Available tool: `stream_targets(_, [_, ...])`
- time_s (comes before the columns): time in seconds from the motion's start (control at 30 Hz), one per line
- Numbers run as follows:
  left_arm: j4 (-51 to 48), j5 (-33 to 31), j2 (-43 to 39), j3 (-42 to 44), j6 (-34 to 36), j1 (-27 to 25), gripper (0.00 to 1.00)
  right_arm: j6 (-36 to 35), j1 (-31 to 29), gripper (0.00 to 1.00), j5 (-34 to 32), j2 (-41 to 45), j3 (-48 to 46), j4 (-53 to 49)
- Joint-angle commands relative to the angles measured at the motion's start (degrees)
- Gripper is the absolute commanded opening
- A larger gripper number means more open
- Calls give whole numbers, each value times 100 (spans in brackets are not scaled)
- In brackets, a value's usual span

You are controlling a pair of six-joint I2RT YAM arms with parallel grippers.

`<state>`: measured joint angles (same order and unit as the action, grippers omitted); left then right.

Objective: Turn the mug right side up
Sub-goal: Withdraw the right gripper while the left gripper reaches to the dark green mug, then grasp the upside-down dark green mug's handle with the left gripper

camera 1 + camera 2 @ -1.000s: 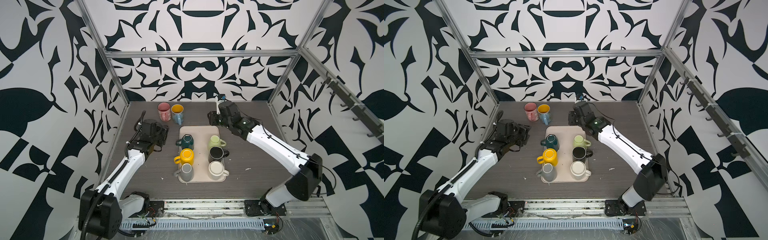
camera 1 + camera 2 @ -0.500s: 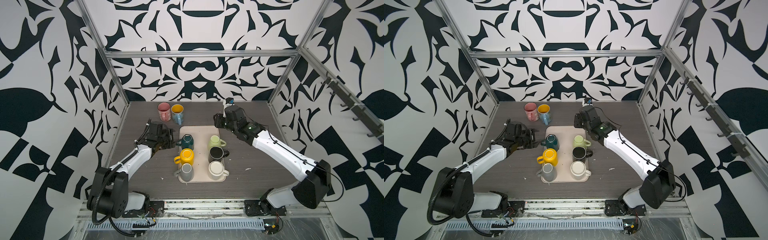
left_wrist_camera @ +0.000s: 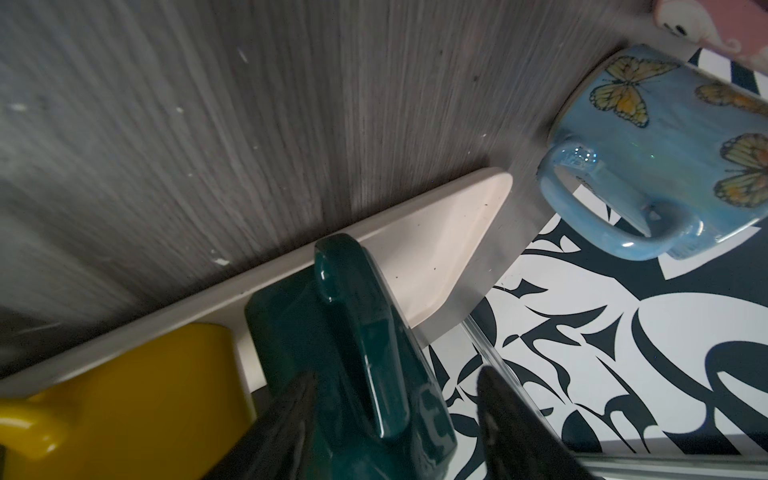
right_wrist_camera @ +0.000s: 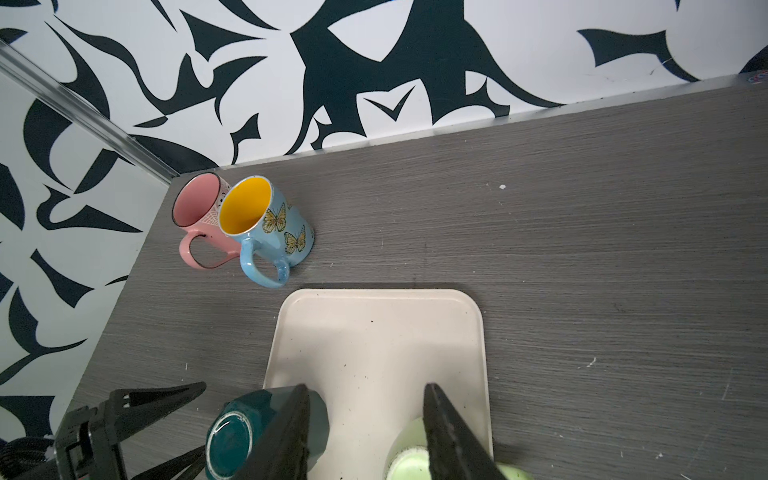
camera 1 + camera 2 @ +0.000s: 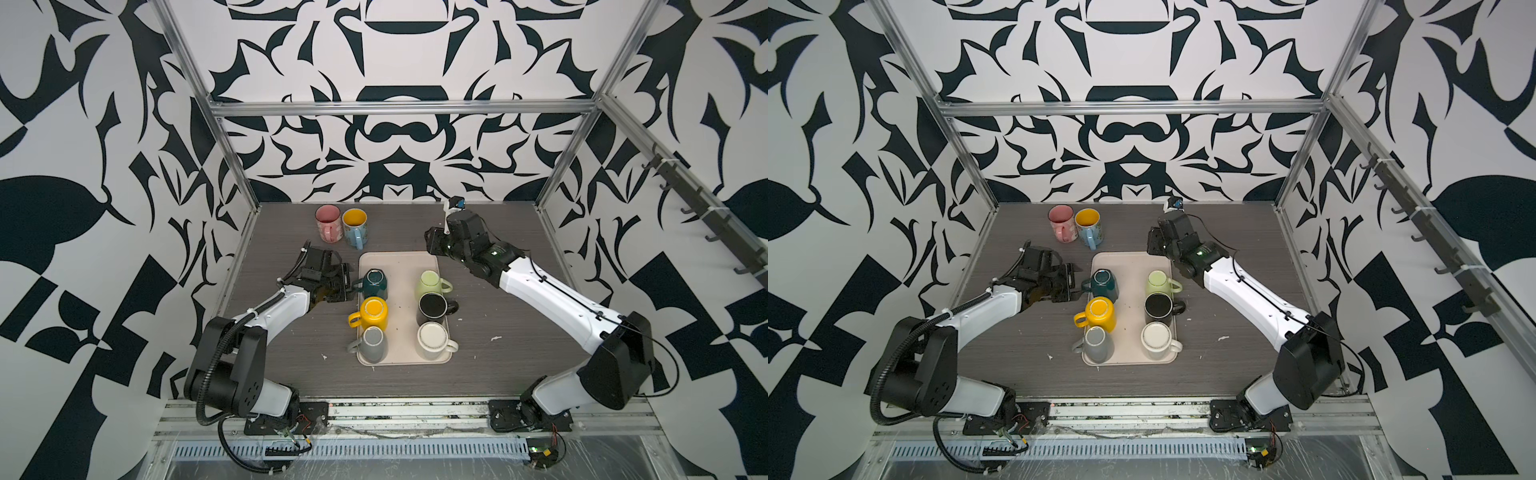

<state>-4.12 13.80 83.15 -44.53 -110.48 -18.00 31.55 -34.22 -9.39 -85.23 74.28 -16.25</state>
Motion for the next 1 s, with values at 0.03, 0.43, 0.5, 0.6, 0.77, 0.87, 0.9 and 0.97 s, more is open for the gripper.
stream_targets(0.03, [-15, 78, 152, -121, -131, -28, 62, 79, 35, 48, 33, 90, -28, 247])
stream_targets(0.43, [252, 101, 458, -238, -167, -37, 52, 149, 57, 48, 69, 25, -63, 324])
stream_targets(0.5, [293, 102, 491, -271, -167, -44, 50, 154, 56, 48, 69, 7, -55, 332])
stream_targets(0.6, [361, 138, 576, -310, -167, -46, 47, 167, 66, 47, 94, -20, -45, 333])
stream_targets(0.77, [473, 218, 717, -411, -170, -63, 45, 163, 82, 48, 104, -43, -45, 329])
stream_targets(0.87, [497, 246, 798, -451, -167, -81, 44, 185, 93, 48, 113, -55, -40, 337])
stream_targets(0.9, [500, 244, 811, -460, -167, -85, 44, 186, 106, 48, 113, -62, -45, 333])
stream_targets(0.97, [516, 258, 866, -478, -166, -103, 43, 188, 106, 48, 121, -74, -45, 341])
